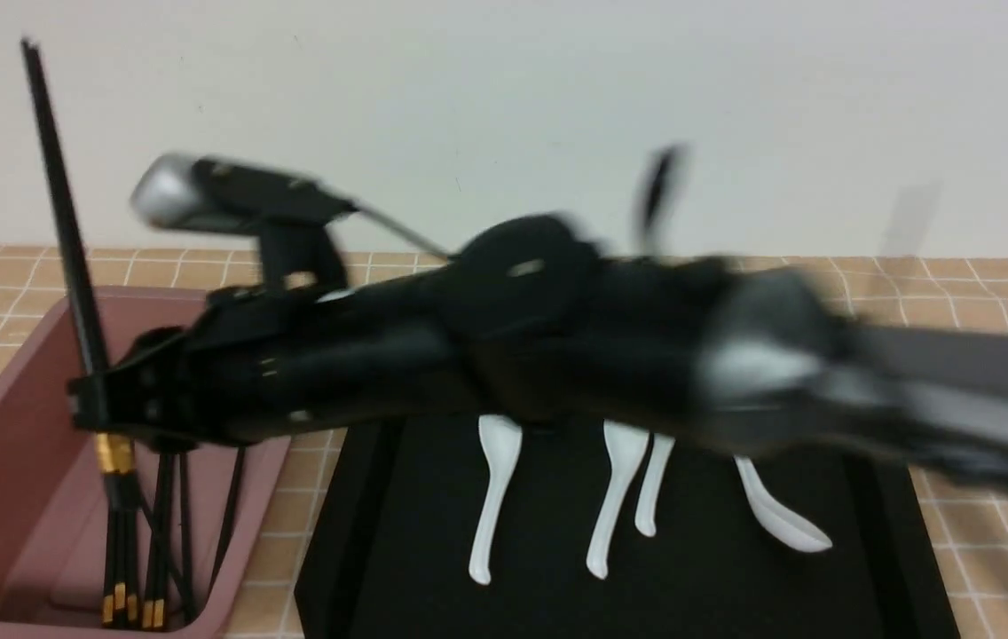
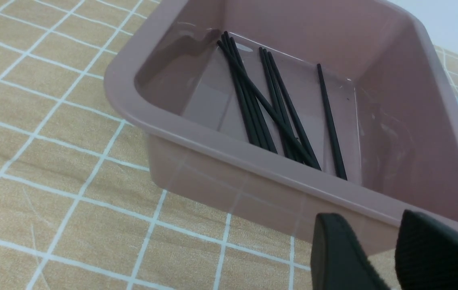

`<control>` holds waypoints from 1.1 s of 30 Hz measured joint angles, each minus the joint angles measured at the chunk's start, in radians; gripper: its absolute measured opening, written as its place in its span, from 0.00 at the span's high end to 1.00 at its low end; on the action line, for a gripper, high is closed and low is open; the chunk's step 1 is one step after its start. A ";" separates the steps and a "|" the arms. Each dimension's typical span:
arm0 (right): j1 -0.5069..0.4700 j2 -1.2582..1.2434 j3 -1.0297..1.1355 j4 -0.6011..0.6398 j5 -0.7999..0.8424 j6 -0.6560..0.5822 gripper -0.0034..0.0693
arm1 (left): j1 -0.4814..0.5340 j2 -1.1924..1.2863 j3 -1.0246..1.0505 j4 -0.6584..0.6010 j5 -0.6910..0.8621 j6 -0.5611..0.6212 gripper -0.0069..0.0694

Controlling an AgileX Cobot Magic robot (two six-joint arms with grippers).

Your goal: On brown tablecloth take chopsticks from black tray and put them in box.

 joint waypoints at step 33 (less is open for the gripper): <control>-0.397 -0.533 -0.037 -0.790 0.870 0.429 0.96 | 0.000 0.000 0.000 0.000 0.000 0.000 0.60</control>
